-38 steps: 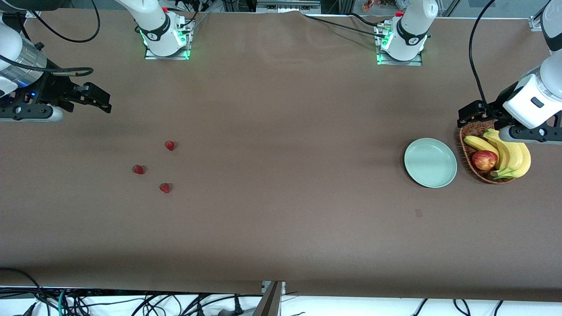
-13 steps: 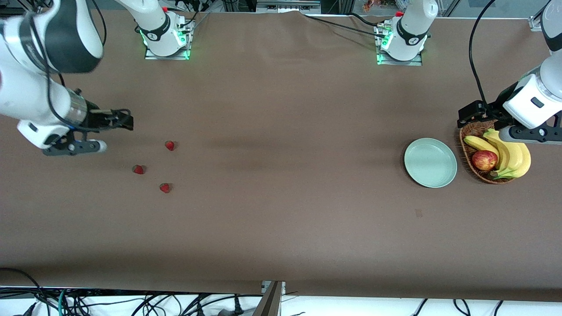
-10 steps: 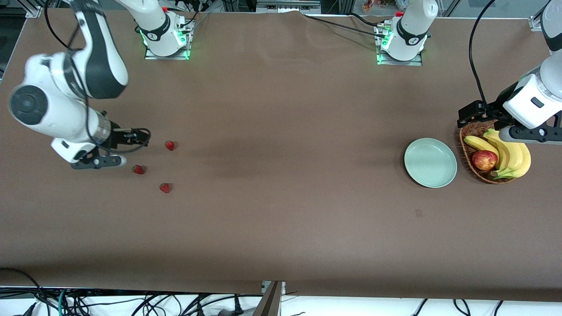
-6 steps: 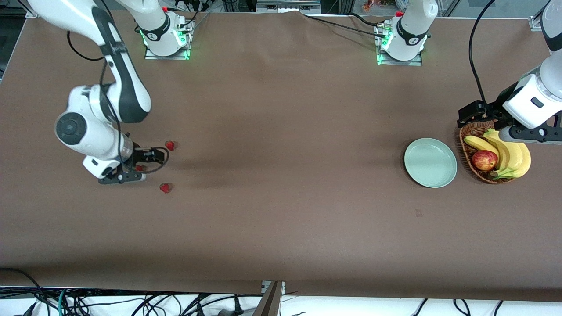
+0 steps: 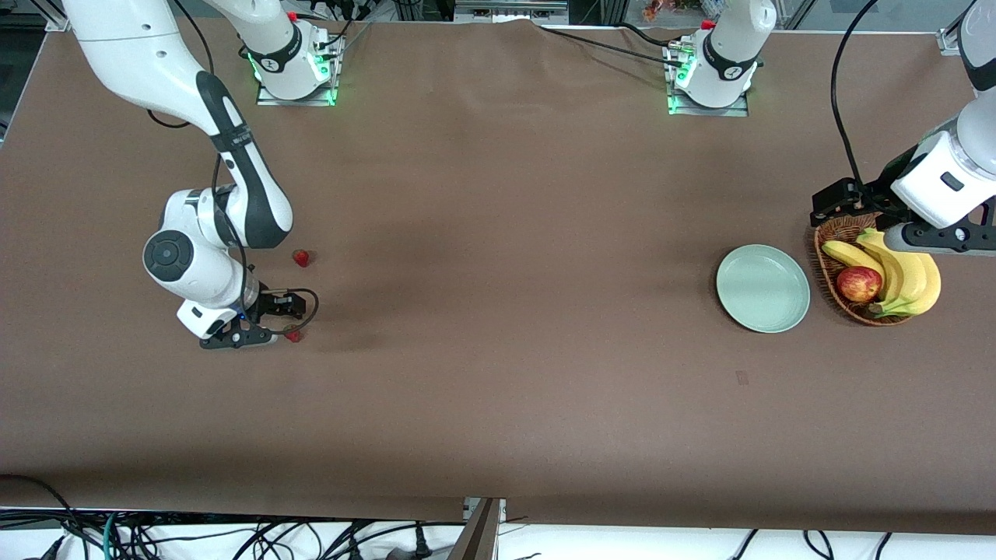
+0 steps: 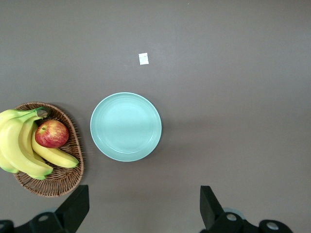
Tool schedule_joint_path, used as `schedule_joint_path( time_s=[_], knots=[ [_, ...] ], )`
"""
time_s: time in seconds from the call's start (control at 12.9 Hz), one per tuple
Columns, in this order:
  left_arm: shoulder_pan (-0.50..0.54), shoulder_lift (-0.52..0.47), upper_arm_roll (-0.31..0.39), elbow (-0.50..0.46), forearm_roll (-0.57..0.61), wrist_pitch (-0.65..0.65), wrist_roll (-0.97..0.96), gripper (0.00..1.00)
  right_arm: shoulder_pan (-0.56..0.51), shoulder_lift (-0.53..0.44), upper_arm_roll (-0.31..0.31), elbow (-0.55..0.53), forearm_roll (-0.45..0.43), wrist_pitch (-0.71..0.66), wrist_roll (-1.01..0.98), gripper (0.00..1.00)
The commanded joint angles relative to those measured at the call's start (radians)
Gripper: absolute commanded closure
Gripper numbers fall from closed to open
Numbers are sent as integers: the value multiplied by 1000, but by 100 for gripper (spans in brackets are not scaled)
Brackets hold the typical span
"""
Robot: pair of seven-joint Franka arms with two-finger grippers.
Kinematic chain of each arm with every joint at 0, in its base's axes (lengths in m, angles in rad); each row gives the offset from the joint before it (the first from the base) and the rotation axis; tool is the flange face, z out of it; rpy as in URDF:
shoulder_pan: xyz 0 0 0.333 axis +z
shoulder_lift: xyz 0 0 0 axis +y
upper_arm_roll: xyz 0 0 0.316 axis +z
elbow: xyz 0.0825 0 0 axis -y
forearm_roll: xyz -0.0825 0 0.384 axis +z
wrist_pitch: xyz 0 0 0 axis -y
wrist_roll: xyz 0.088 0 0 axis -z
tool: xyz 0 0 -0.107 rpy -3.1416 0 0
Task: Collect all strawberries into plate
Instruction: 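Grasp one strawberry with the right gripper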
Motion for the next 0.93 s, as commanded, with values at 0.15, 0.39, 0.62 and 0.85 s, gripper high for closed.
schedule_joint_path(
  time_s=[0.15, 0.39, 0.62, 0.85],
  knots=[
    [-5, 3, 3, 15, -5, 0, 14, 0, -3, 82, 6, 57, 26, 54, -27, 18],
    [-5, 3, 3, 15, -5, 0, 14, 0, -4, 91, 6, 57, 26, 55, -22, 28],
    [-5, 3, 3, 15, -5, 0, 14, 0, -4, 91, 14, 59, 79, 52, -32, 51],
    [-5, 3, 3, 15, -5, 0, 14, 0, -1, 84, 23, 69, 83, 40, -25, 82]
  ],
)
